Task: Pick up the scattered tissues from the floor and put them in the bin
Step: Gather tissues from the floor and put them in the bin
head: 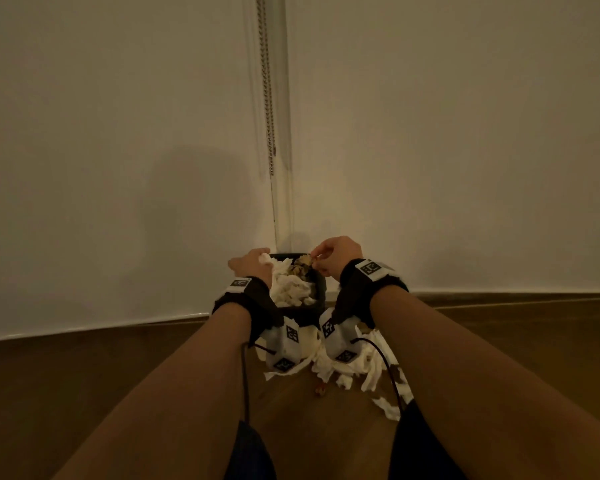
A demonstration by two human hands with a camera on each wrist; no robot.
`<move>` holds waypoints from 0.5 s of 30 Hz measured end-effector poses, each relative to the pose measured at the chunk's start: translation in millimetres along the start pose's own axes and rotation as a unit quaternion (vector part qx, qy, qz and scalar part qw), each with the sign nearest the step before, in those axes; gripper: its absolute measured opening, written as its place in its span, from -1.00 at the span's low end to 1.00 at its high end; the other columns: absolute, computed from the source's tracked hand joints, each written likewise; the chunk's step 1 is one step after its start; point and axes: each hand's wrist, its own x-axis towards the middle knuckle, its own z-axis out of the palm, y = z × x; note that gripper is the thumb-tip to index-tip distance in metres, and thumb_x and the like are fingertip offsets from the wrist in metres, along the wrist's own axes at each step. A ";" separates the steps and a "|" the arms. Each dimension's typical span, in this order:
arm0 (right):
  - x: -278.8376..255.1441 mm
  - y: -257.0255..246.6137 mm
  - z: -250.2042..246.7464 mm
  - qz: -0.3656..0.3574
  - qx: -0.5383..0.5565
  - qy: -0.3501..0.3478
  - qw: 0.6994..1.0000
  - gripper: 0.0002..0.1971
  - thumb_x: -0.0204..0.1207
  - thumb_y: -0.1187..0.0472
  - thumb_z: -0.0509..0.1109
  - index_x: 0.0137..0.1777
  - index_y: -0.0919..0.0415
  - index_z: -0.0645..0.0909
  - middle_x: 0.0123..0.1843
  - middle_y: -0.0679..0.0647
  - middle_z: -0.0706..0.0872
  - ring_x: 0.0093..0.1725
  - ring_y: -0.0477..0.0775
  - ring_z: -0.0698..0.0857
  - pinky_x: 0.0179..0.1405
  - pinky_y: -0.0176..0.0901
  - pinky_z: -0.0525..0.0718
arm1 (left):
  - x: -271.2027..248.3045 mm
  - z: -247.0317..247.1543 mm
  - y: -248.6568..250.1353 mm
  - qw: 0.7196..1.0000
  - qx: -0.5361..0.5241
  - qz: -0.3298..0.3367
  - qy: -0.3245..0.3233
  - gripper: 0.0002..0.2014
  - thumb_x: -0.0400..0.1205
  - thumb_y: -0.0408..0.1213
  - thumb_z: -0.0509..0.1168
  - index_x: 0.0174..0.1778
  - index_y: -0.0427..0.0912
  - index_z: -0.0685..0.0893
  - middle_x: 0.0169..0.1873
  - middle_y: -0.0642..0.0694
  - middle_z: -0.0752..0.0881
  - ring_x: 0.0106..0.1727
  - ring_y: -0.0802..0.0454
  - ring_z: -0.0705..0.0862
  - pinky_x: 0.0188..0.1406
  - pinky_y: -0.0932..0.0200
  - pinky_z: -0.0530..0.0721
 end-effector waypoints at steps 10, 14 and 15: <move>46.1 54.3 34.9 0.033 -0.107 -0.026 0.993 -0.91 0.47 0.28 0.45 -0.08 0.19 0.76 0.04 0.15 0.79 0.08 0.13 0.72 -0.03 -0.28 0.60 | 23.9 52.4 -34.2 0.993 0.095 0.042 -0.053 -0.79 0.54 -0.23 0.39 0.05 -0.12 0.58 0.19 -0.22 0.60 0.16 -0.19 0.61 0.02 0.06 0.54; 50.8 62.5 45.8 0.034 -0.134 -0.057 0.989 -0.82 0.52 0.30 0.40 0.08 0.24 0.76 0.15 0.16 0.76 0.17 0.13 0.69 0.22 -0.21 0.62 | 33.9 67.3 -45.6 0.985 0.149 0.048 -0.067 -0.76 0.62 -0.27 0.28 0.21 -0.11 0.64 0.36 -0.23 0.41 0.25 -0.19 0.57 0.22 0.04 0.57; 50.6 62.4 48.3 0.031 -0.155 -0.077 0.984 -0.77 0.55 0.31 0.35 0.16 0.25 0.73 0.22 0.16 0.73 0.23 0.14 0.67 0.29 -0.18 0.58 | 34.4 70.3 -49.3 0.983 0.159 0.048 -0.076 -0.73 0.64 -0.29 0.25 0.26 -0.11 0.62 0.41 -0.22 0.33 0.28 -0.19 0.54 0.30 0.04 0.53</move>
